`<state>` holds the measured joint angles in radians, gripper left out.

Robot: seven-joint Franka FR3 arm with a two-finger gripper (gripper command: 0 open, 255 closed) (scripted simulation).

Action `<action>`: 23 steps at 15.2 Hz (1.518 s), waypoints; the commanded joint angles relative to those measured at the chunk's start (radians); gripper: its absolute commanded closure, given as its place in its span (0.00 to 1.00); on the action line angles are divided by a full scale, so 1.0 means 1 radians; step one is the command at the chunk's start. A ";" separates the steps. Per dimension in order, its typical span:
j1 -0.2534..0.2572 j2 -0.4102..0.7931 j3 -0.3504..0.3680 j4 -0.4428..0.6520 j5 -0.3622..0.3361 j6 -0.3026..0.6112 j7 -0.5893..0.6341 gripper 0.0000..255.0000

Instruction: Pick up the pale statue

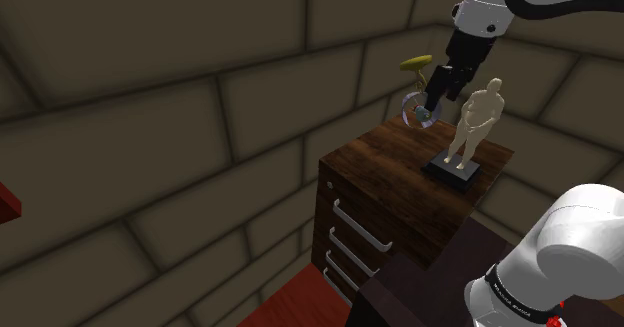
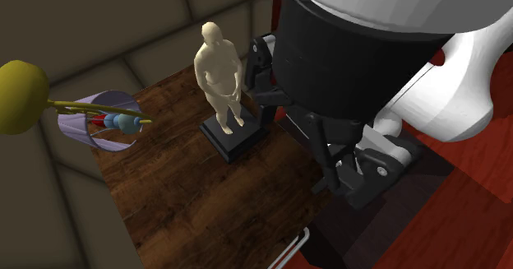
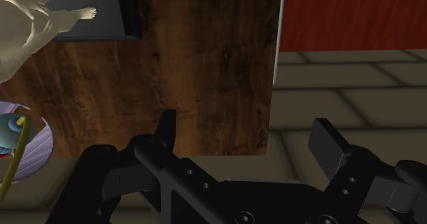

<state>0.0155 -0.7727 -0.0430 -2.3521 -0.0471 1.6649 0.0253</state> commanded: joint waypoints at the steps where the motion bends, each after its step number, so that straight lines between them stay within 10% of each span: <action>1: 0.000 0.000 0.000 0.000 0.000 0.000 0.000 0.00; 23: -0.265 -0.286 -0.451 -0.294 -0.235 0.336 -0.247 0.00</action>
<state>-0.2444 -1.0542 -0.4869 -2.6295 -0.2761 1.9875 -0.2185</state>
